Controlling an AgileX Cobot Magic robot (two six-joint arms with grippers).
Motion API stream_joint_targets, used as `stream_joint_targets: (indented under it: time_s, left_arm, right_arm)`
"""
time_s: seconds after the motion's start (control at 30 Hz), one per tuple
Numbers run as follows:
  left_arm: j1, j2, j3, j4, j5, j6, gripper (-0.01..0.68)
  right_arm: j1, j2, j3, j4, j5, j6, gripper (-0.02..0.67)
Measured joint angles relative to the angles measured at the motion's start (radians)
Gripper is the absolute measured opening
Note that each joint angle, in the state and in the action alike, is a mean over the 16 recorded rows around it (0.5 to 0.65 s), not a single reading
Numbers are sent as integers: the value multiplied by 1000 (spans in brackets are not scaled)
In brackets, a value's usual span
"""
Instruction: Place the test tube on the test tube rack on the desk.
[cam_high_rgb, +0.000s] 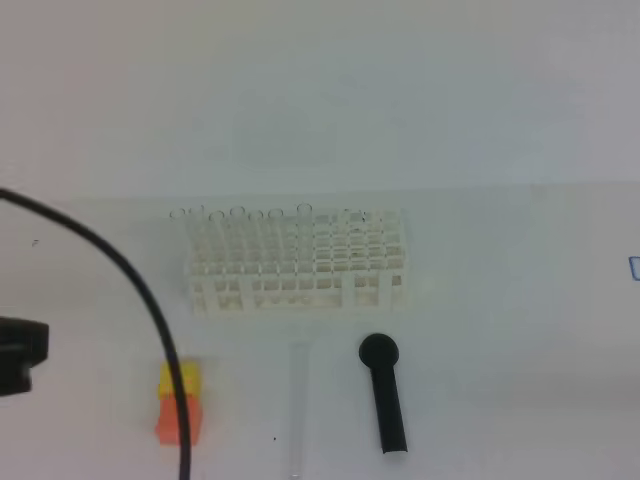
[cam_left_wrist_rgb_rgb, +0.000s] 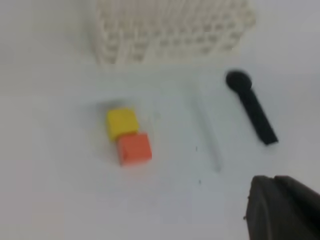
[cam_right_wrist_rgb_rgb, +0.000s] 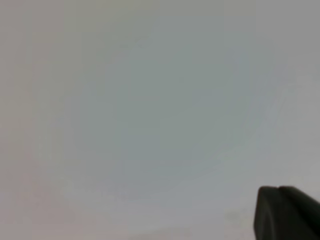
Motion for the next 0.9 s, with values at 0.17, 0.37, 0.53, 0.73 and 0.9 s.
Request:
stream_joint_targets:
  time_s: [0.17, 0.37, 0.53, 0.73, 0.9]
  left_arm:
    - [0, 181, -49, -20, 109, -19, -1]
    - [-11, 358, -67, -81, 165, -15, -1]
    - [-58, 446, -67, -108, 135, -28, -1]
    - [-148, 519, -67, -78, 67, -130, -1]
    - [-228, 590, -67, -48, 5, -233, -1]
  right_arm:
    - [0, 50, -99, -26, 150, -102, -1]
    - [1, 107, -189, -31, 294, -256, -1]
    - [18, 141, -252, 4, 426, -378, -1]
    - [75, 208, -339, 65, 585, -456, -1]
    - [141, 293, -424, 110, 714, -500, -2]
